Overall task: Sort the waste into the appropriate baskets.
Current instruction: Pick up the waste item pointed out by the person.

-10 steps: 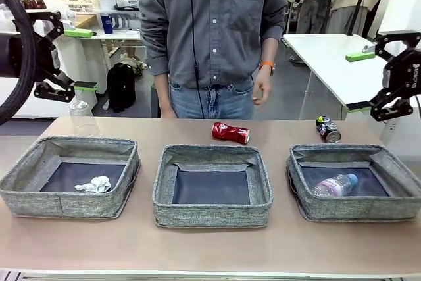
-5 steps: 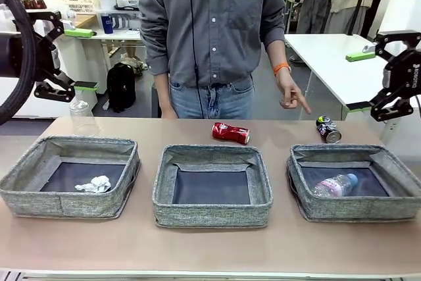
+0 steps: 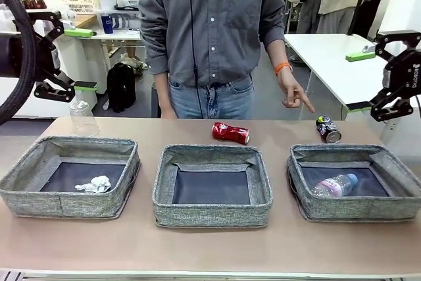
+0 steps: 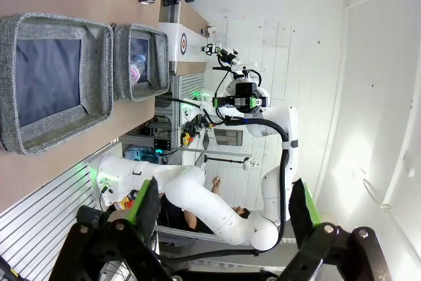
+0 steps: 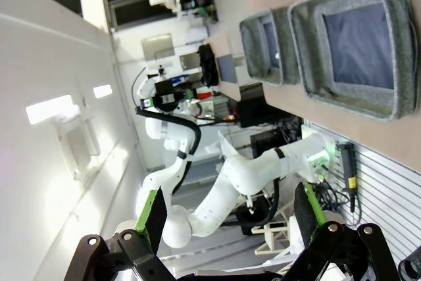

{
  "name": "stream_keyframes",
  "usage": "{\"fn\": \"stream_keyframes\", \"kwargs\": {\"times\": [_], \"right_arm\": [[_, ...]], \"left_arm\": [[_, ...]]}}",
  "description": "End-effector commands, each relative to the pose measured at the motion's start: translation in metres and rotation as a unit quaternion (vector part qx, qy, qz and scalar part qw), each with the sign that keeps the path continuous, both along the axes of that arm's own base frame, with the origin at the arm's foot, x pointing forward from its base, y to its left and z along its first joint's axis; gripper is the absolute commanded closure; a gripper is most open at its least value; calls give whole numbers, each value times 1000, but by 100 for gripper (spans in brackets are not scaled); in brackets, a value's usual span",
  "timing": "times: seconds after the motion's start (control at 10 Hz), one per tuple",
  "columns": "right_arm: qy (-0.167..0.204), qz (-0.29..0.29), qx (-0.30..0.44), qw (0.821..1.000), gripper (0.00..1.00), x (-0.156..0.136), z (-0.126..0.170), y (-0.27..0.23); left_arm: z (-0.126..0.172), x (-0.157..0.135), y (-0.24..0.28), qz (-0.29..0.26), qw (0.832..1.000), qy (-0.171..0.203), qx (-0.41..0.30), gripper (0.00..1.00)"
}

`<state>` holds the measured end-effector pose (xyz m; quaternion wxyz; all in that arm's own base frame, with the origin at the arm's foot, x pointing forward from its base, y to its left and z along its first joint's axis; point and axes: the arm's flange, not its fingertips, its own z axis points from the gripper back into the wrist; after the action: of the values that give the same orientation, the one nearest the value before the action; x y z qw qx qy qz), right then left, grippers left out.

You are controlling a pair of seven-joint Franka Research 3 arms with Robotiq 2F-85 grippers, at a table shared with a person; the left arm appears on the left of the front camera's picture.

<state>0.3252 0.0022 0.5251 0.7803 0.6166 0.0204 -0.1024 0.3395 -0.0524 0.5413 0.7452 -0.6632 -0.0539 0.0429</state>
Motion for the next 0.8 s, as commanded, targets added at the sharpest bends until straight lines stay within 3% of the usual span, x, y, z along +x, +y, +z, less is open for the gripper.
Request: {"fn": "stream_keyframes", "kwargs": {"times": [0.0,0.1,0.2,0.3,0.4,0.5,0.6,0.7], "right_arm": [[-62,-59,-93,992,0,2,3,3],[-147,-42,-296,943,0,5,9,16],[-167,-58,-519,836,0,11,8,26],[-189,-32,-646,739,0,16,5,29],[-222,5,-683,696,0,22,5,27],[-203,-26,-719,665,0,24,6,21],[-200,-77,-736,642,0,22,13,16],[-176,-132,-735,641,0,17,22,9]], "left_arm": [[3,-1,-2,0,1000,-4,-10,0],[3,-1,-2,0,1000,-4,-10,0],[3,-1,-2,0,1000,-4,-10,0],[3,-1,-2,0,1000,-4,-10,0],[3,-1,-2,0,1000,-4,-10,0],[3,-1,-2,0,1000,-4,-10,0],[3,-1,-2,0,1000,-4,-10,0],[3,-1,-2,0,1000,-4,-10,0]]}}
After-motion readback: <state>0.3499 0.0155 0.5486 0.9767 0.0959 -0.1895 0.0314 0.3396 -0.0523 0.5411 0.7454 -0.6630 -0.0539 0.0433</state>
